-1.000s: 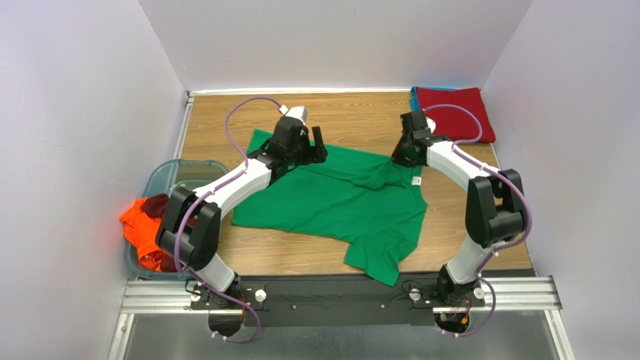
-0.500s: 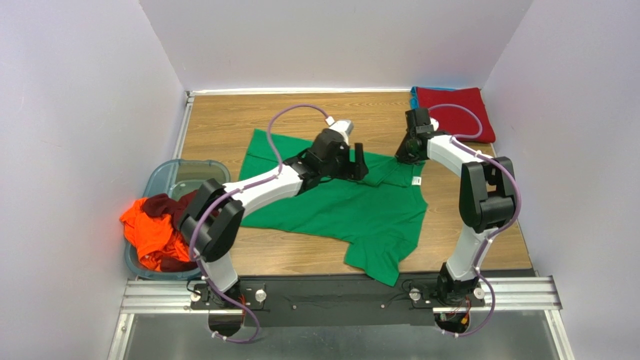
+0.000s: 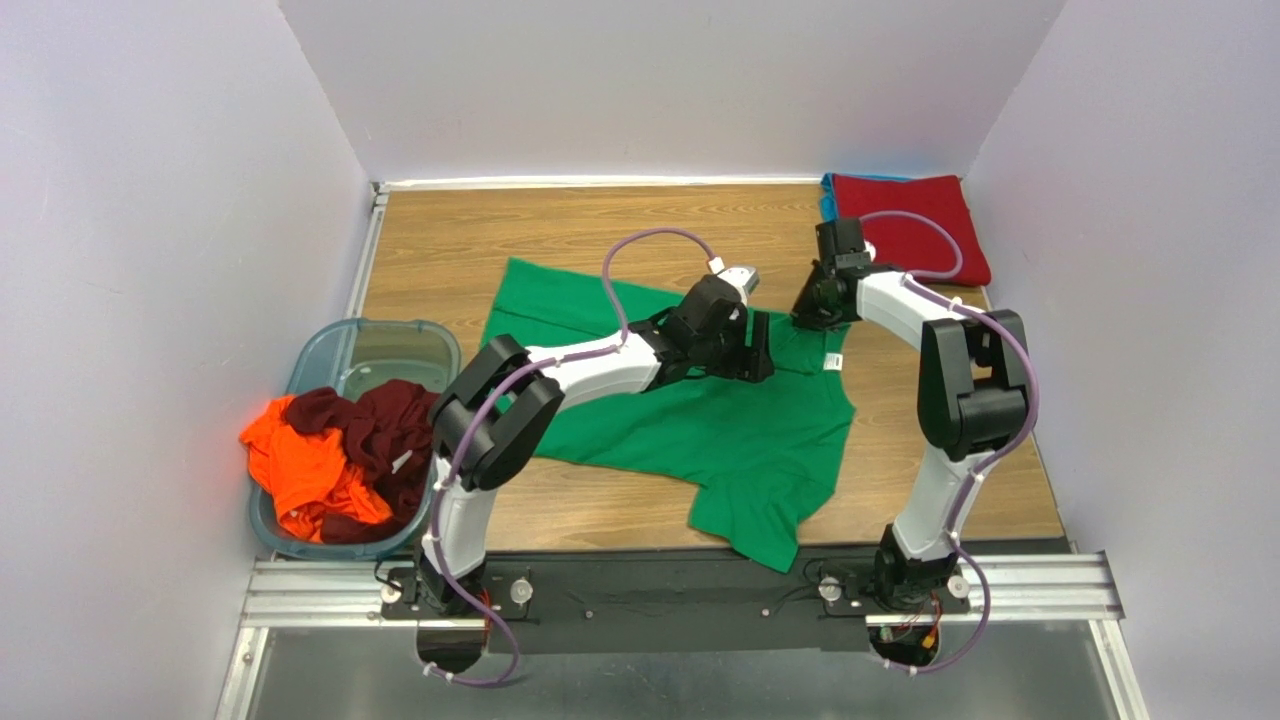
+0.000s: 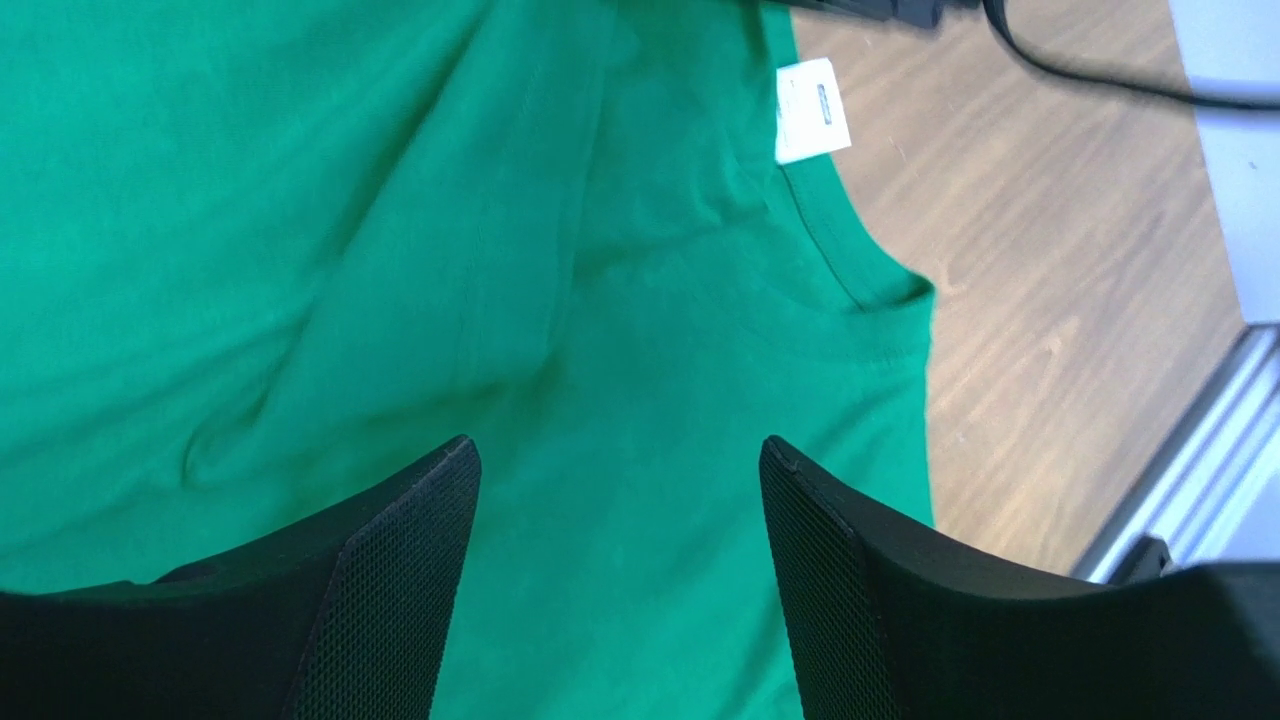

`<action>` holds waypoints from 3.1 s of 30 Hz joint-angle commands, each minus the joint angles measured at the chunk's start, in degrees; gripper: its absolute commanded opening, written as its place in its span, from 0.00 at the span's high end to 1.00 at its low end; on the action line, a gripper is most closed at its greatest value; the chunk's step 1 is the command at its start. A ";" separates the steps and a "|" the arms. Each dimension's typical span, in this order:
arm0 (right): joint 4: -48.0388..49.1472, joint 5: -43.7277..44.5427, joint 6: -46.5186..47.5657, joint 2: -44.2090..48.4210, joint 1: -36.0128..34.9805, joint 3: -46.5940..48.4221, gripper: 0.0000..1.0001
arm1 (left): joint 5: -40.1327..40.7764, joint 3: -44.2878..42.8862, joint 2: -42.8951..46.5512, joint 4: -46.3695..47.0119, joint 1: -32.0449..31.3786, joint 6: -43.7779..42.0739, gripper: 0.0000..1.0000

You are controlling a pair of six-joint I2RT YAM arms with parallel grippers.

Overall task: Fold and stack the t-shirts
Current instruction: Fold the tshirt

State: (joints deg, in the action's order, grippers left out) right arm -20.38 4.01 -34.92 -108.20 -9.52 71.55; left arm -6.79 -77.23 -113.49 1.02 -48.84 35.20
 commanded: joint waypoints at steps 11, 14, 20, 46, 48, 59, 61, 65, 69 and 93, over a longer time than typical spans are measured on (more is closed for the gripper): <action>3.15 -3.31 1.17 1.24 0.38 -4.40 0.99 | 3.88 -8.19 -8.67 -5.32 -0.47 0.22 0.36; 3.42 -3.57 1.34 1.59 0.29 -4.84 0.99 | 6.16 -9.51 -9.64 -6.90 -0.47 0.22 0.43; 3.95 -3.66 2.22 2.21 0.38 -5.80 0.99 | 8.17 -11.19 -11.49 -8.75 -0.73 -0.04 0.50; 4.74 -6.81 4.59 12.13 0.20 -12.39 0.99 | 17.25 -11.90 -6.22 -13.85 -2.05 -1.62 1.00; 4.82 -7.09 4.60 14.50 0.20 -14.14 0.99 | 16.72 -11.02 -4.56 -13.67 -2.14 -2.06 1.00; 4.47 -12.18 3.54 24.87 0.20 -23.19 0.99 | 13.30 -4.86 1.17 -13.23 -2.14 -4.61 1.00; 4.04 -12.18 3.10 26.54 0.20 -24.70 0.99 | 12.41 -4.60 1.25 -13.67 -2.14 -4.88 1.00; 1.85 -12.19 2.92 30.50 0.20 -26.55 0.99 | 10.66 -3.63 2.05 -14.02 -2.14 -6.02 1.00; -1.06 -12.80 3.01 33.23 0.20 -28.04 0.99 | 10.04 -2.66 3.01 -14.81 -2.14 -7.07 1.00; -9.76 -16.58 4.07 38.07 0.29 -34.98 0.94 | 9.86 0.85 4.51 -20.61 -3.63 -9.71 1.00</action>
State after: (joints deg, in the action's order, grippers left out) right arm -27.97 -10.39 -31.42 -71.44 -9.37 38.00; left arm 2.74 -77.06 -111.00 -17.34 -52.05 25.93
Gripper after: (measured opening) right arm 0.045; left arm 0.006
